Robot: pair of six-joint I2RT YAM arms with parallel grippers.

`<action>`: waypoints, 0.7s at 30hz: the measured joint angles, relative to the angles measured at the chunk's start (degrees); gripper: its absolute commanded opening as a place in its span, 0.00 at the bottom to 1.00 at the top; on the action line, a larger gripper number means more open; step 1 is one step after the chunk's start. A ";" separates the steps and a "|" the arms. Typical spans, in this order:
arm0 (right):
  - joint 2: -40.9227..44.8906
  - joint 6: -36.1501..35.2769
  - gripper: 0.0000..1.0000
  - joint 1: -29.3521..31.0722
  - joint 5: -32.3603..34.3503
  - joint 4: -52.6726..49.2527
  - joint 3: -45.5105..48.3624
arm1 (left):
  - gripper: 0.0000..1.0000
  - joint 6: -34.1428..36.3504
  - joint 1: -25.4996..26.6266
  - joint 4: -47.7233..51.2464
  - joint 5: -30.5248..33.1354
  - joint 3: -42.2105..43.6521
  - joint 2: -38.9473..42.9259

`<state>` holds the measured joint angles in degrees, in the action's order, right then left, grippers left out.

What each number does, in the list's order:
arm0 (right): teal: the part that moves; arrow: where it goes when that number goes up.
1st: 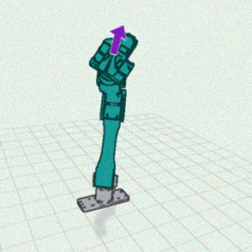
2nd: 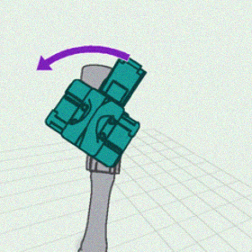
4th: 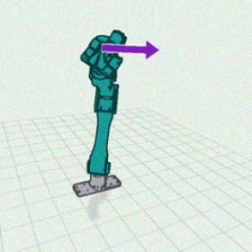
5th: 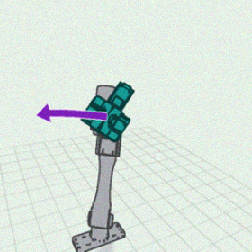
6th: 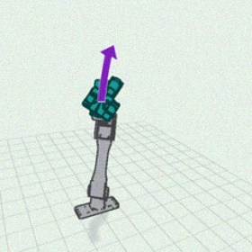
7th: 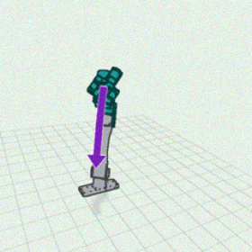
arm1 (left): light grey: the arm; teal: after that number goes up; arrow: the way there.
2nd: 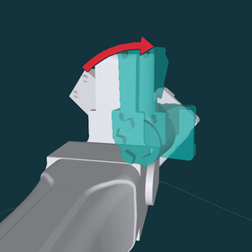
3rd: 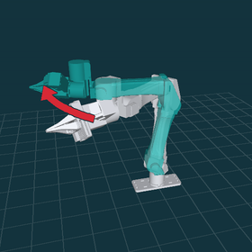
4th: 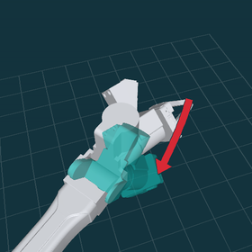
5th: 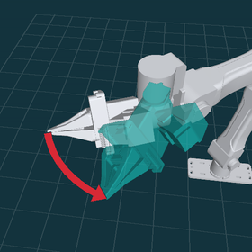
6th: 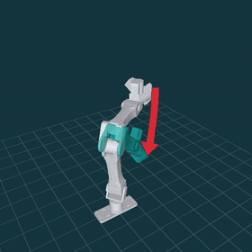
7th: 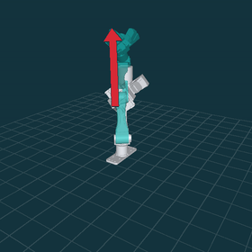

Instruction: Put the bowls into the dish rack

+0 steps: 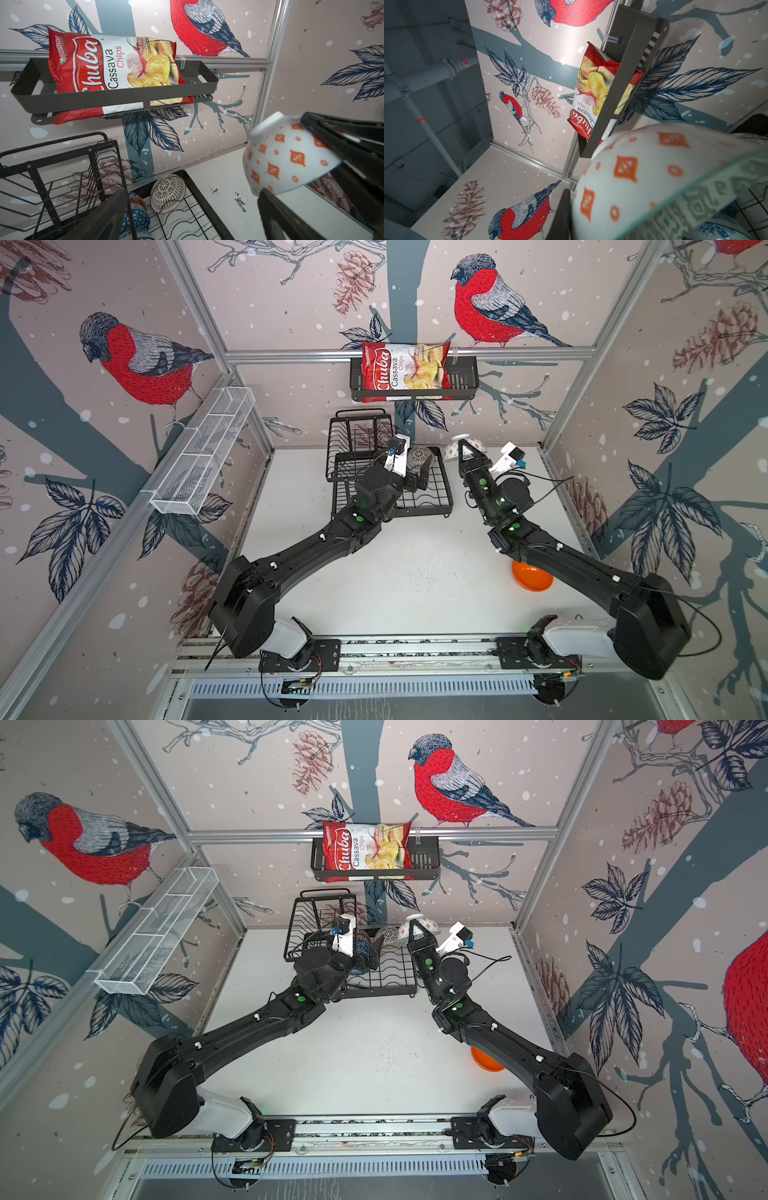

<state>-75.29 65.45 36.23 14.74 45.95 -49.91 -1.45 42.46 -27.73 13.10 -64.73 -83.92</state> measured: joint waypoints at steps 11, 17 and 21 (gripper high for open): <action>-7.15 -5.20 0.00 -1.90 -1.95 -4.94 -4.96 | 0.98 3.02 -2.64 18.80 -3.87 -15.85 -4.39; -14.97 -4.94 0.00 -3.26 -3.78 -5.05 -6.75 | 0.98 -0.31 -8.66 26.75 -7.52 -16.39 -4.87; -20.06 -4.00 0.00 -3.91 -4.94 -3.98 -9.88 | 0.98 -1.22 -10.08 27.91 -10.08 -15.19 -3.32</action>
<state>-95.35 61.45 32.32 9.80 41.98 -59.79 -2.68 32.38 0.19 3.03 -79.92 -87.24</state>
